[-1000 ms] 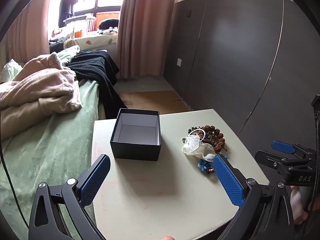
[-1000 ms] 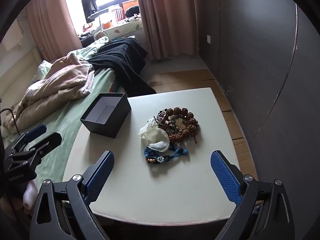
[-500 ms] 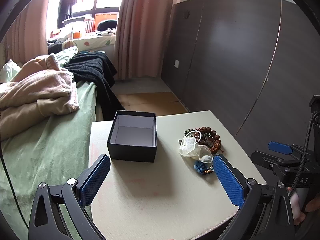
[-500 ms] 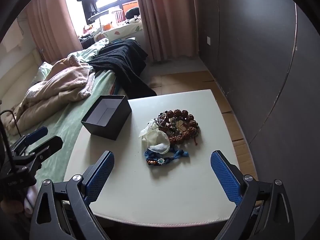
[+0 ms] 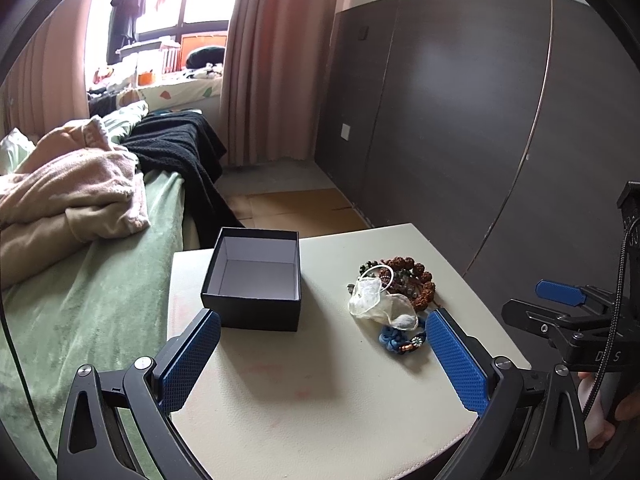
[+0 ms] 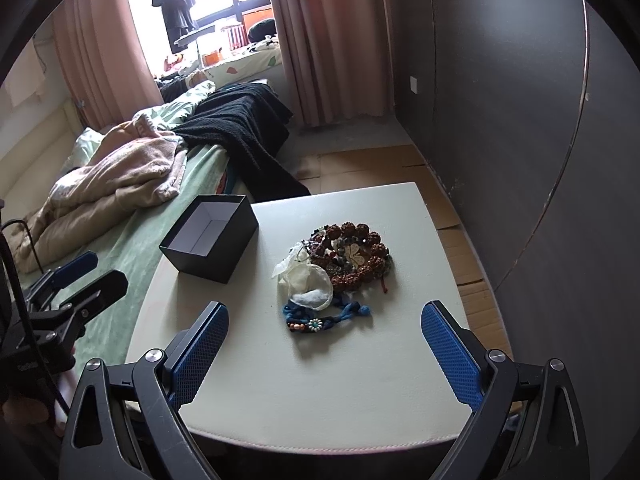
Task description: Organize jewelry
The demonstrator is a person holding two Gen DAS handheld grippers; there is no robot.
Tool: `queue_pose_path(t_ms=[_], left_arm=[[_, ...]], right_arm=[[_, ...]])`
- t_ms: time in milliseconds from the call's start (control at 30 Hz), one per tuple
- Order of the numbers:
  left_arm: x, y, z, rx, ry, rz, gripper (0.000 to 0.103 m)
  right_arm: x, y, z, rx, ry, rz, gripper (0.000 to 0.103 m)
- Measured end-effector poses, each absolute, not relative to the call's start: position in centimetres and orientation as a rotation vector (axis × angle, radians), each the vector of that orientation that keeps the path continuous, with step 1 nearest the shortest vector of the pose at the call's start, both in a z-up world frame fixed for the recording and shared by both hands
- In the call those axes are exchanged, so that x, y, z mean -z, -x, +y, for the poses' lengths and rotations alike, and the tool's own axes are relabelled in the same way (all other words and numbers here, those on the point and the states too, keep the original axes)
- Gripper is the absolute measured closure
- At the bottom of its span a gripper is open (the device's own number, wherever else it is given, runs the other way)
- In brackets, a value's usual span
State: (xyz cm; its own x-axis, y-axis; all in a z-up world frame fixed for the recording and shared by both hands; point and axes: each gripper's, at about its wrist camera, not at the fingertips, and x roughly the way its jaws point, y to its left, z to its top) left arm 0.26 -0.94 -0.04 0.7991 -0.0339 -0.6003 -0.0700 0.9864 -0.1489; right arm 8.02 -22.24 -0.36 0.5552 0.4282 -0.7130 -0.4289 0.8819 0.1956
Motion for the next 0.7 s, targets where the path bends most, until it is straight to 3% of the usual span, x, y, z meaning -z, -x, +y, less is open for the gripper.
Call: queue_pose_path(t_ms=[700], left_arm=[[0.33, -0.37, -1.44, 0.002, 0.169, 0.644, 0.001]], right_arm=[[-0.20, -7.64, -22.99, -0.502, 0.006, 0.823, 0.005]])
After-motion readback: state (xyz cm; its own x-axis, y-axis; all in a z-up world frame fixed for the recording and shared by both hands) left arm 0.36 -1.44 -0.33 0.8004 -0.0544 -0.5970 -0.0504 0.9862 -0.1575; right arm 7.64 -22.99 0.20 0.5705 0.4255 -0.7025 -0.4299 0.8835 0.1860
